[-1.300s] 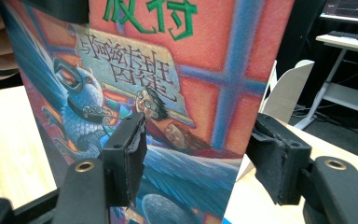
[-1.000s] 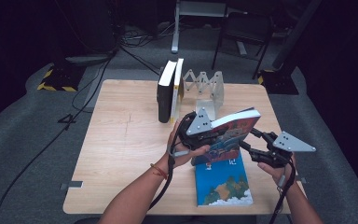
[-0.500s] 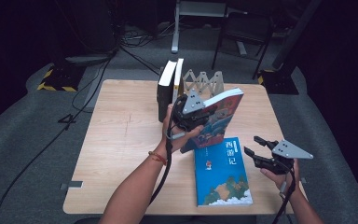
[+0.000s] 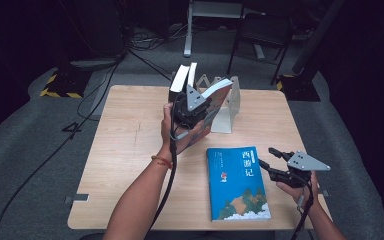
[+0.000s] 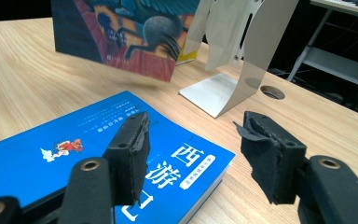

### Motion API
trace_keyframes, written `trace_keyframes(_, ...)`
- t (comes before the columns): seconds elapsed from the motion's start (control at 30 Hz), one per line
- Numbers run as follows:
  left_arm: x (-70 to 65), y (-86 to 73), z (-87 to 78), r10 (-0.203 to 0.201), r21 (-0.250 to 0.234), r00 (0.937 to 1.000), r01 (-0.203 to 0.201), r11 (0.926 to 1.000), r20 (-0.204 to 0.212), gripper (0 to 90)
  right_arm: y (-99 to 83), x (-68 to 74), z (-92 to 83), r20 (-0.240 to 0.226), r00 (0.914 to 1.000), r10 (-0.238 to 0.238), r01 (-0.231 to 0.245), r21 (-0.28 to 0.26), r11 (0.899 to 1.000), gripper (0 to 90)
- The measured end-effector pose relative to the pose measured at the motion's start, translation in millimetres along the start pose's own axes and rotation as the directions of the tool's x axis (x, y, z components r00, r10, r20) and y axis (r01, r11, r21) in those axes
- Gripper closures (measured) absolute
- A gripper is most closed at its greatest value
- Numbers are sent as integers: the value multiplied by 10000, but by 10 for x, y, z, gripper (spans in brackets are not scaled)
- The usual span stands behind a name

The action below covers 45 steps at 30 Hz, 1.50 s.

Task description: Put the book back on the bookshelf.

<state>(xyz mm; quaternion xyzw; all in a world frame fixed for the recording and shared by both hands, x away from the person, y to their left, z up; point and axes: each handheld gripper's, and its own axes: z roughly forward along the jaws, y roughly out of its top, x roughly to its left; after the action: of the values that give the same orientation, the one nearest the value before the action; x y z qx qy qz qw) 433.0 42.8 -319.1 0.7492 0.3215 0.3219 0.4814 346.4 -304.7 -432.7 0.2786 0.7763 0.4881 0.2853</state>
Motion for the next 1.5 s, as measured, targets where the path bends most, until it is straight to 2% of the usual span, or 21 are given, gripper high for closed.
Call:
trace_keyframes(0.17, 71, -40, 42, -688, 13, 9972, 689, 9976, -308, 730, -18, 18, 32, -111, 9999, -96, 98, 172, 9998, 423)
trace_keyframes(0.23, 88, -39, 89, -742, 37, 9961, 744, 9972, -476, 729, -19, 28, 34, 162, 9997, -175, 172, 177, 9997, 427)
trace_keyframes(0.33, 85, -35, 172, -788, 10, 9935, 792, 9969, -822, 730, -21, 21, 29, 172, 9997, -165, 162, 134, 9998, 427)
trace_keyframes(0.47, 95, -33, 279, -1053, 18, 9848, 1066, 9943, -1381, 730, -26, 23, 35, -109, 9997, -203, 206, 251, 9995, 422)
trace_keyframes(0.53, 119, -43, 326, -1269, 29, 9803, 1288, 9917, -1517, 730, -24, 40, 40, -219, 9992, -337, 344, 293, 9990, 420)
trace_keyframes(0.63, 131, -61, 404, -1419, 69, 9766, 1449, 9894, -1614, 730, -18, 61, 51, -322, 9981, -525, 535, 319, 9981, 419)
trace_keyframes(0.8, 127, -85, 555, -1685, -8, 9700, 1710, 9853, -1751, 730, -20, 64, 54, -371, 9979, -540, 555, 385, 9977, 417)
trace_keyframes(1.0, 98, -55, 720, -1804, -184, 9664, 1801, 9835, -1833, 729, -27, 44, 41, -353, 9981, -513, 526, 385, 9979, 416)
trace_keyframes(1.07, 99, -30, 773, -1778, -162, 9668, 1779, 9839, -1833, 729, -28, 36, 37, -349, 9982, -486, 499, 358, 9981, 416)
trace_keyframes(1.1, 98, -18, 808, -1836, -211, 9641, 1830, 9829, -1916, 729, -29, 36, 34, -366, 9983, -463, 477, 371, 9982, 416)
trace_keyframes(1.2, 98, -2, 871, -1848, -213, 9630, 1842, 9827, -1962, 729, -33, 30, 31, -408, 9980, -480, 495, 354, 9981, 416)
trace_keyframes(1.23, 91, 6, 929, -1963, -319, 9585, 1939, 9805, -2068, 729, -34, 28, 28, -420, 9980, -482, 497, 355, 9981, 416)
trace_keyframes(1.3, 91, 10, 952, -2036, -388, 9568, 1999, 9791, -2076, 729, -35, 24, 27, -421, 9979, -485, 500, 354, 9981, 415)
trace_keyframes(1.33, 95, 29, 1007, -2296, -460, 9498, 2250, 9733, -2125, 728, -38, 18, 24, -436, 9982, -414, 430, 360, 9984, 415)
trace_keyframes(1.43, 87, 46, 1036, -2301, -409, 9492, 2267, 9731, -2147, 727, -45, 11, 32, -448, 9980, -444, 460, 338, 9984, 415)
trace_keyframes(1.5, 73, 43, 1034, -2121, -327, 9532, 2101, 9771, -2153, 725, -50, 14, 38, -500, 9978, -445, 465, 403, 9981, 414)
